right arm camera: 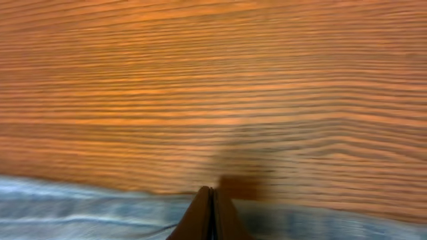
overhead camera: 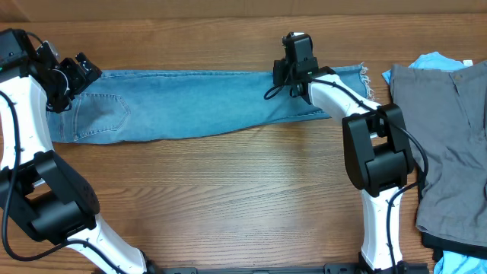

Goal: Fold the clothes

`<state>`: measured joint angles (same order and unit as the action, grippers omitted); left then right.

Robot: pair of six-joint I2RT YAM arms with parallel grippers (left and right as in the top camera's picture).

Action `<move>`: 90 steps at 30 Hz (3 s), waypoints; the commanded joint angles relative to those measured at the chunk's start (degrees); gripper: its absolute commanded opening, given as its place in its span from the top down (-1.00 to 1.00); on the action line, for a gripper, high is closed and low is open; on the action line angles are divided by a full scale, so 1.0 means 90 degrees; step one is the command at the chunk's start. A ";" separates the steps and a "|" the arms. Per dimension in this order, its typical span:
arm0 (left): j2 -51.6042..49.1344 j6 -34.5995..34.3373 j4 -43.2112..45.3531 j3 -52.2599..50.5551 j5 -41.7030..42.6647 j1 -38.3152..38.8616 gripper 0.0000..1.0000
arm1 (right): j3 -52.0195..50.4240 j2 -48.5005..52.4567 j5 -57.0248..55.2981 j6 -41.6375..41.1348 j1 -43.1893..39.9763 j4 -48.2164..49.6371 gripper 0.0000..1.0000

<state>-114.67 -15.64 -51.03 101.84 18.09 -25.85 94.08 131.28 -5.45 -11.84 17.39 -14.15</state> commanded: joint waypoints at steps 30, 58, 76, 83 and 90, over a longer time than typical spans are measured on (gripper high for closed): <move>0.0155 0.0073 0.0027 0.0168 0.0090 0.0000 -1.00 | 0.0219 -0.0005 -0.0151 -0.0049 -0.0838 -0.1688 0.92; 0.0155 0.0073 0.0029 0.0168 0.0090 0.0000 -1.00 | 0.3286 -0.0049 0.2822 -0.0359 -0.2618 -0.7118 0.61; 0.0155 0.0073 0.0027 0.0168 0.0090 0.0000 -1.00 | 0.1205 -0.0049 0.3356 -0.1418 -0.2562 -0.5991 0.61; 0.0155 0.0073 0.0027 0.0168 0.0090 0.0002 -1.00 | 0.0663 -0.0049 0.3500 -0.1882 -0.2545 -0.4886 0.55; 0.0155 0.0073 0.0027 0.0168 0.0090 0.0000 -1.00 | 0.0665 -0.0051 0.3643 -0.1880 -0.2540 -0.4716 0.09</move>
<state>-114.67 -15.64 -51.00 101.84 18.26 -25.85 101.06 132.05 27.20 -28.49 -5.58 -57.14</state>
